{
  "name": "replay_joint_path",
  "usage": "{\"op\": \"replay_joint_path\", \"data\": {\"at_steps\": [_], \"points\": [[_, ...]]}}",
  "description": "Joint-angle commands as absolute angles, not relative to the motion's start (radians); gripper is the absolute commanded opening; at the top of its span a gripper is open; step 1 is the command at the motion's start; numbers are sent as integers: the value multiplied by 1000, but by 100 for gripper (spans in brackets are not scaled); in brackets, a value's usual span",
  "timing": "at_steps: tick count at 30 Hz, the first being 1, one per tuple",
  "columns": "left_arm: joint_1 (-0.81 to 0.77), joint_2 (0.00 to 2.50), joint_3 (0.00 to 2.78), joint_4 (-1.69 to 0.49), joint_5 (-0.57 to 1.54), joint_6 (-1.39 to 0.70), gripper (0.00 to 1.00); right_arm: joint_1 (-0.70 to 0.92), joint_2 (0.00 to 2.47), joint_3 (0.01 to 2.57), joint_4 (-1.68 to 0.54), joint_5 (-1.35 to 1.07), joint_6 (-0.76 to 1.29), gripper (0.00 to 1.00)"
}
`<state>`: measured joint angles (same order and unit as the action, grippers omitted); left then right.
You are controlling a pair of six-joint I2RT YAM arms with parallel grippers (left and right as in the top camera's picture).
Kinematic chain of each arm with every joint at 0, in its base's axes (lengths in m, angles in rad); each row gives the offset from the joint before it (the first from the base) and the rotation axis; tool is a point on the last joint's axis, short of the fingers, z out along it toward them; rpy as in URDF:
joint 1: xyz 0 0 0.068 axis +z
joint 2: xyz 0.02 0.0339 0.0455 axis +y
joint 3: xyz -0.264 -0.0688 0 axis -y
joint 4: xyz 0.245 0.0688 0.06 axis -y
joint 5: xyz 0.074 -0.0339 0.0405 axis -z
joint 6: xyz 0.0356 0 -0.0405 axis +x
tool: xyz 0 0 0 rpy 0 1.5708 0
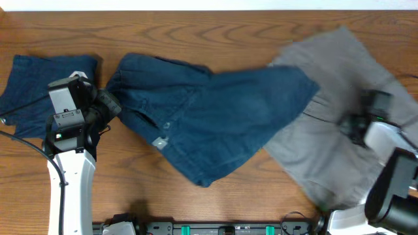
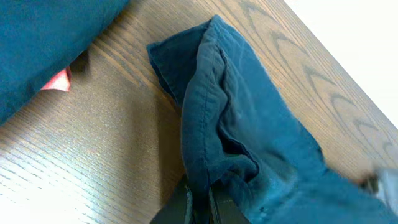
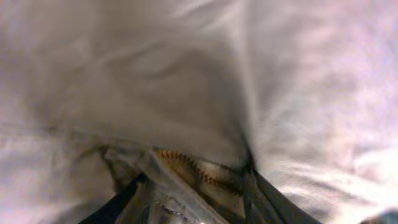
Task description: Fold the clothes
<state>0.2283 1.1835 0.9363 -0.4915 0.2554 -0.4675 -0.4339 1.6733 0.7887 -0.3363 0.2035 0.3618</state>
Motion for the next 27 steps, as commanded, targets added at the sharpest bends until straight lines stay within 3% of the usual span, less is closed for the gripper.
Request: {"op": "replay_joint_path", "data": {"at_steps": [1,7,14,24,27], "points": [[234,1188,947,-493,231,-465,6,-599,1710,756,-397,347,528,51],[234,1202,946,-500,223,-465,6,-756,1692,773,-388,48,492,71],[234,1202,946,-503,223,-465,6,-648,1552,836,-375,-175,308,78],[234,1202,946,-515,223,-465,6,-301,1504,837,-302,-288,-8,68],[234,1202,946,-519,223,-465,6,-229,1560,837,-292,-231,-24,55]]}}
